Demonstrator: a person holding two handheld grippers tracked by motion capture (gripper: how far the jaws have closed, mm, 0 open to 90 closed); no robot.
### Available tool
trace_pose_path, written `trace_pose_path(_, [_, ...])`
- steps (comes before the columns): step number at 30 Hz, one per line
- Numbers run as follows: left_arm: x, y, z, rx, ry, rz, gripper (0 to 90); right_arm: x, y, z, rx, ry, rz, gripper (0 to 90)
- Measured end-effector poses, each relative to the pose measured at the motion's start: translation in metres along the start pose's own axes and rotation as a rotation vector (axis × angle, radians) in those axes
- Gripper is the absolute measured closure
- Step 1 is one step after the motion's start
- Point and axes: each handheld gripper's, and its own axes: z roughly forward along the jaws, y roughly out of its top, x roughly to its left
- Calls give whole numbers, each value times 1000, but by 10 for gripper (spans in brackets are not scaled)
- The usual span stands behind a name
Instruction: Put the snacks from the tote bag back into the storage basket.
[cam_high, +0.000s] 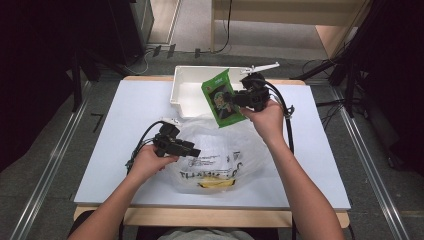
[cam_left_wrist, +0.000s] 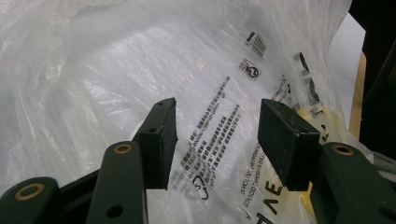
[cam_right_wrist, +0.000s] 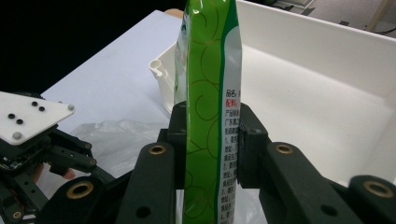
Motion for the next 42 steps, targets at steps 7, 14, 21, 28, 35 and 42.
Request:
trace_pose_path(7, [0, 0, 0, 0, 0, -5, 481, -3, 12, 5, -8, -5, 4, 741])
trace_pose_path(14, [2, 0, 0, 2, 1, -11, 482, -8, 24, 14, 1, -25, 3, 741])
trace_pose_path(21, [3, 0, -1, -1, 5, -8, 483, -15, 34, 23, 5, -48, 8, 741])
trace_pose_path(28, [3, 0, -2, -3, 0, -10, 483, -23, 44, 29, 16, -69, 19, 741])
trace_pose_path(35, [3, 0, -2, -2, 4, -11, 484, -23, 57, 33, 15, -70, 21, 741])
trace_pose_path(42, [3, 0, -4, -3, 4, -15, 487, -23, 70, 38, 13, -83, 20, 741])
